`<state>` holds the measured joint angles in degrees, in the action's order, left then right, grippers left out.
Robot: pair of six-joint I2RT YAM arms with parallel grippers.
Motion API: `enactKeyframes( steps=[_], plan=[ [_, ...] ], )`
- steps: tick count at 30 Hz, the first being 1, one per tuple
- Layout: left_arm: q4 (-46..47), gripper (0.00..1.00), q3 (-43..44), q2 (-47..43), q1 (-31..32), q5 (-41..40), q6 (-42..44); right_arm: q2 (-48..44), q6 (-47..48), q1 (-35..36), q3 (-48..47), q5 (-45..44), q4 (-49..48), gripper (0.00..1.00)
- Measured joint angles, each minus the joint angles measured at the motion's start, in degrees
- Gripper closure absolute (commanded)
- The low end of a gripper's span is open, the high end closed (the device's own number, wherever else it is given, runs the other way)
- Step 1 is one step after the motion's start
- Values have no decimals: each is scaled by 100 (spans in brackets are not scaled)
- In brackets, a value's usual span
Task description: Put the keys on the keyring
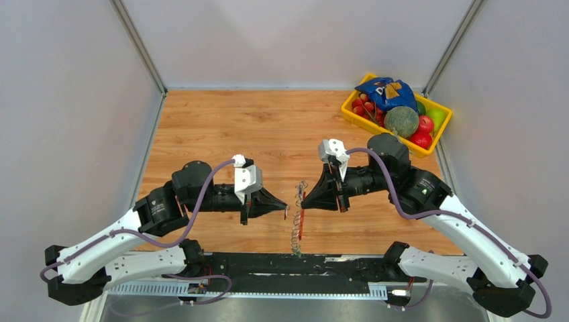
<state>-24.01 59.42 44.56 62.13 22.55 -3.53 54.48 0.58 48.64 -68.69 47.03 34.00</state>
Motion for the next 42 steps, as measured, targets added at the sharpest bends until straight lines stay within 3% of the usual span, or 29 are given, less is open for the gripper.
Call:
enactKeyframes(
  steps=[42],
  plan=[
    [326, 100, 118, 306, 0, 247, 28, 166, -179, 267, 232, -162, -177, 100]
  ],
)
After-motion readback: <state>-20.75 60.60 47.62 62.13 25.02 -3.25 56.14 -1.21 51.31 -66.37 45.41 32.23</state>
